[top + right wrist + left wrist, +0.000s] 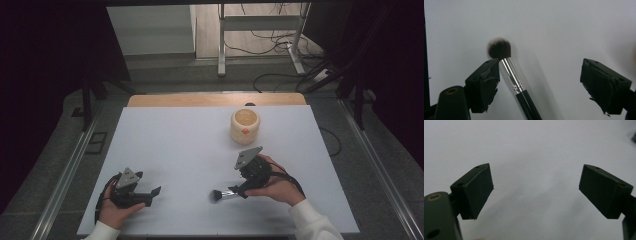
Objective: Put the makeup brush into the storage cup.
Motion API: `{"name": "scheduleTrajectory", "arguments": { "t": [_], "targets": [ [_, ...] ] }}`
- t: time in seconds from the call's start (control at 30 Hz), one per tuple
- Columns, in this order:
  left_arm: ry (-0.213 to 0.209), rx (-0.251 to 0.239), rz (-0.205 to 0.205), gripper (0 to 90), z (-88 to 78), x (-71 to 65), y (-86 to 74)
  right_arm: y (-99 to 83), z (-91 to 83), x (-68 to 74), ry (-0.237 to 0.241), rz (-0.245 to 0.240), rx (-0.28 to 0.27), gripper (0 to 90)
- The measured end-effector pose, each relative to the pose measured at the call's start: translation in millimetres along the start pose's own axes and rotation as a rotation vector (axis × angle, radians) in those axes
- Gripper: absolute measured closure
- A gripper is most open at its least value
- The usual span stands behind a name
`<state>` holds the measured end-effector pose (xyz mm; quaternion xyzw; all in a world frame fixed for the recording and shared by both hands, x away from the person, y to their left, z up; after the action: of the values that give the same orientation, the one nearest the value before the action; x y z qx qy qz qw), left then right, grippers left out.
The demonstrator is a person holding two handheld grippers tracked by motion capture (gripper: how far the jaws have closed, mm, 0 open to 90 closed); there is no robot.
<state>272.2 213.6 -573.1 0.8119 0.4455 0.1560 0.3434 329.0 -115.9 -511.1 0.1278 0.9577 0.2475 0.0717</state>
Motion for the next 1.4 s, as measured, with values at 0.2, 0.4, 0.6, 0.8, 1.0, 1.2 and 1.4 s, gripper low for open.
{"name": "scheduleTrajectory", "arguments": {
  "t": [0.2, 0.4, 0.6, 0.8, 1.0, 1.2, 1.4],
  "targets": [
    [-0.002, 0.0, -0.003, 12.9, 0.1, -0.3, -0.2, 0.4, 14.3, 6.1, 0.025, -0.037, 0.044, 17.4],
    [-0.003, 0.0, -0.004, 12.9, -0.1, -0.2, -0.3, -1.7, 23.0, 10.9, 0.037, -0.052, 0.076, 18.5],
    [-0.004, 0.002, -0.002, 12.9, -0.1, -0.4, -0.4, -3.6, 30.9, 15.4, 0.043, -0.079, 0.109, 20.1],
    [-0.003, 0.001, -0.002, 12.9, -0.1, -0.2, -0.4, -5.9, 37.7, 18.4, 0.051, -0.099, 0.134, 23.5],
    [-0.001, 0.0, 0.0, 12.9, -0.2, -0.3, -0.5, -9.2, 44.2, 21.9, 0.065, -0.122, 0.164, 31.6],
    [0.0, 0.002, 0.002, 12.9, 0.1, 0.0, -0.5, -10.6, 45.4, 23.3, 0.088, -0.131, 0.175, 41.3],
    [0.002, -0.003, 0.001, 12.9, -0.9, -0.2, -0.2, -12.9, 47.2, 24.0, 0.087, -0.141, 0.203, 45.6]
  ]
}}
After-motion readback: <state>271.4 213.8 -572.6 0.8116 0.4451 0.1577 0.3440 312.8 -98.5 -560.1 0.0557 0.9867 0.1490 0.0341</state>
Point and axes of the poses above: each handheld gripper's, and its own axes: z roughly forward along the jaws, y roughly out of its top, x roughly to its left, the point moved 6 cm from there along z, roughly forward along the jaws, and after that the axes turned 5 degrees about x, right-handed, at the moved point
